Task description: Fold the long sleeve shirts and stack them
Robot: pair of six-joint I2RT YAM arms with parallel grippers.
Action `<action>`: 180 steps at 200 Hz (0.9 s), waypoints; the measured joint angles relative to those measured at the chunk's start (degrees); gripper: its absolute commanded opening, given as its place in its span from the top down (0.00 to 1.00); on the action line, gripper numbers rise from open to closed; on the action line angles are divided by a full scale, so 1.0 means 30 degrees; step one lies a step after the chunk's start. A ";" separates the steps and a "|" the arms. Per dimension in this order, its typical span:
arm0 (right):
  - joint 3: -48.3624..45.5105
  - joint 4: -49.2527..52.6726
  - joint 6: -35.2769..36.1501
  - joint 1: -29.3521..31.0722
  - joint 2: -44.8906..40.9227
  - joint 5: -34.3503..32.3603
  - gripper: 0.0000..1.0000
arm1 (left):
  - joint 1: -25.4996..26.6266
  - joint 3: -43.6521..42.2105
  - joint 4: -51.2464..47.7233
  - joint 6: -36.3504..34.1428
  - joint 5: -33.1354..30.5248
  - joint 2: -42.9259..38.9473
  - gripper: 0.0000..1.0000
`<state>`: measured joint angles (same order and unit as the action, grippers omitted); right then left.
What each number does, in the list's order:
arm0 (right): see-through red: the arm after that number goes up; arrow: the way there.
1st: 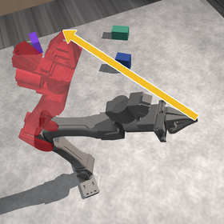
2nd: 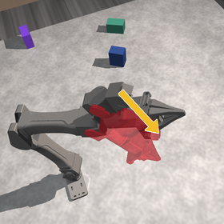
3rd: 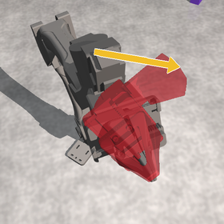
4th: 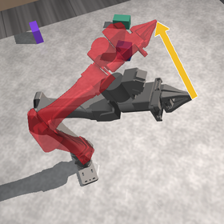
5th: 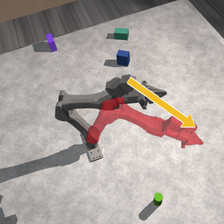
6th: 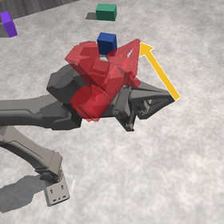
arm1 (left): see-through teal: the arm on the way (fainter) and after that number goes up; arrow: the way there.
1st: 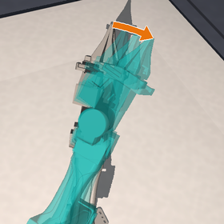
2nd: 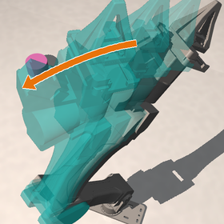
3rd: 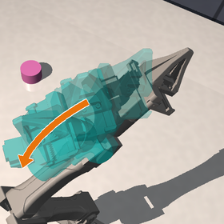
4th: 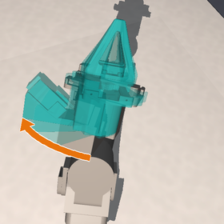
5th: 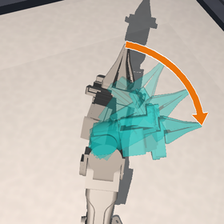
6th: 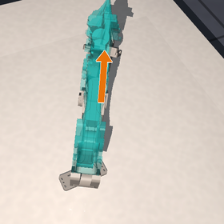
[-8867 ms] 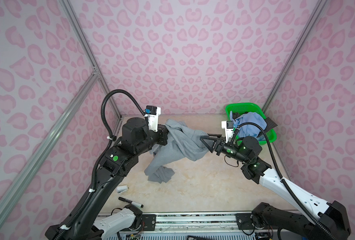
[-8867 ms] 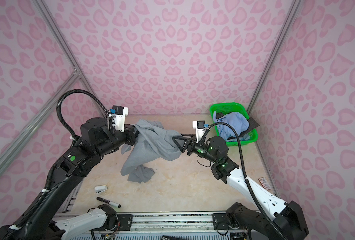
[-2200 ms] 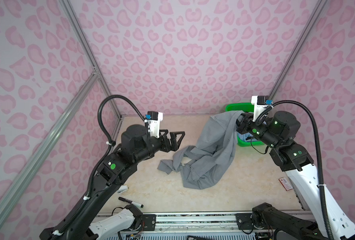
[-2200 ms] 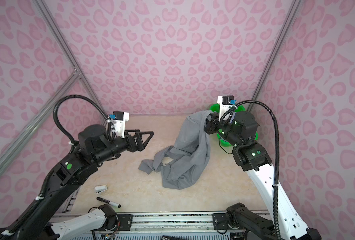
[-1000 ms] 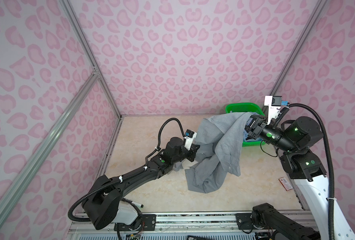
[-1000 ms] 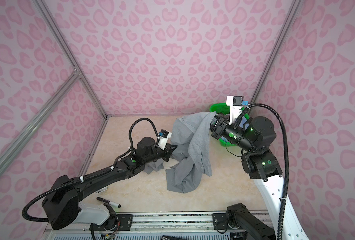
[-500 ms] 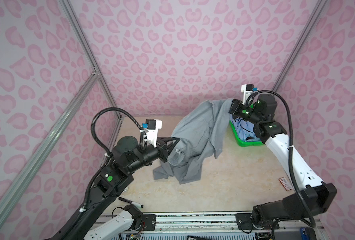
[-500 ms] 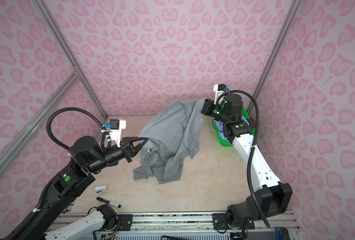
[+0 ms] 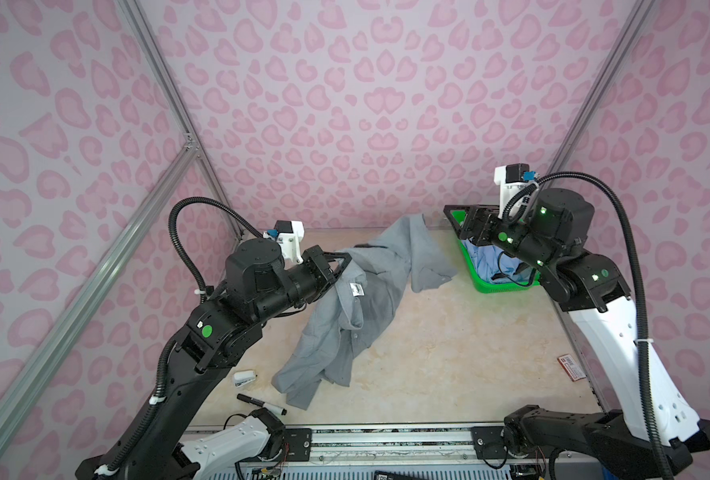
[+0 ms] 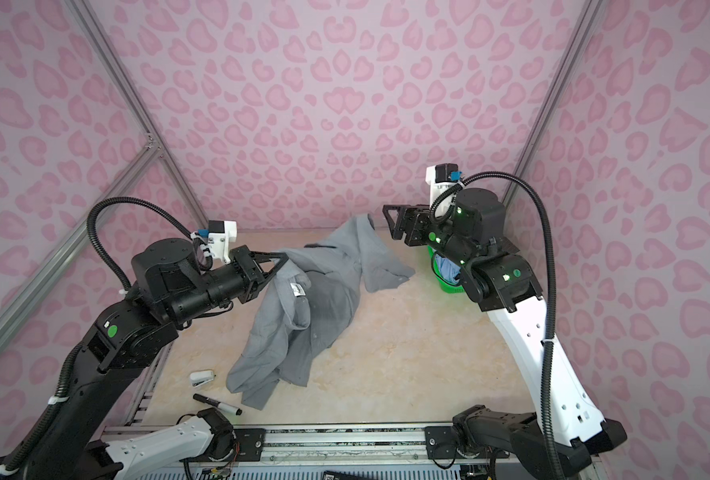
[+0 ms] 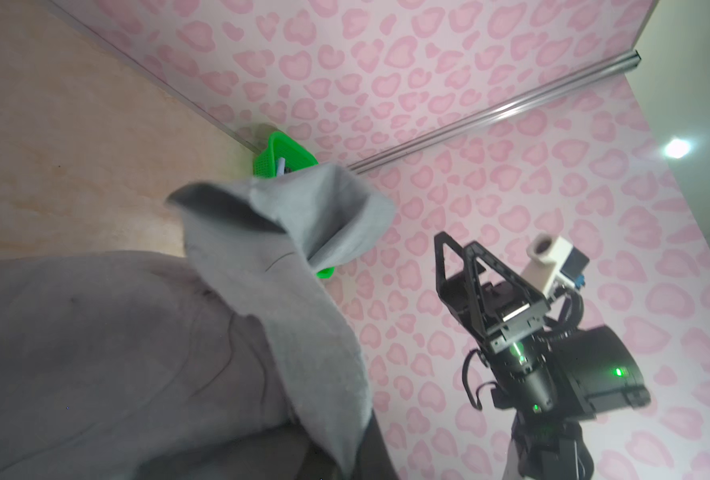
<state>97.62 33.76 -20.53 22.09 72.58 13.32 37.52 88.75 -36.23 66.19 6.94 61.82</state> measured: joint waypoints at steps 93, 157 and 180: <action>-0.3432 0.0933 0.1792 0.8065 -0.1443 -0.0226 0.14 | -0.0007 0.0699 0.0146 0.1428 -0.1698 0.3621 1.00; -0.7169 -0.2011 0.2215 1.1963 0.0495 -0.3563 0.27 | 0.0087 -0.0408 0.1625 0.3206 -0.1683 0.4051 1.00; -0.7278 -0.3628 0.2616 1.2874 0.1523 -0.5348 0.34 | 0.0124 -0.1290 0.2135 0.4029 -0.1967 0.3519 1.00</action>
<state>75.79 22.87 -12.69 60.71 77.14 -2.72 37.89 84.88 -29.82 78.28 1.04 72.38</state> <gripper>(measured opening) 0.690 0.064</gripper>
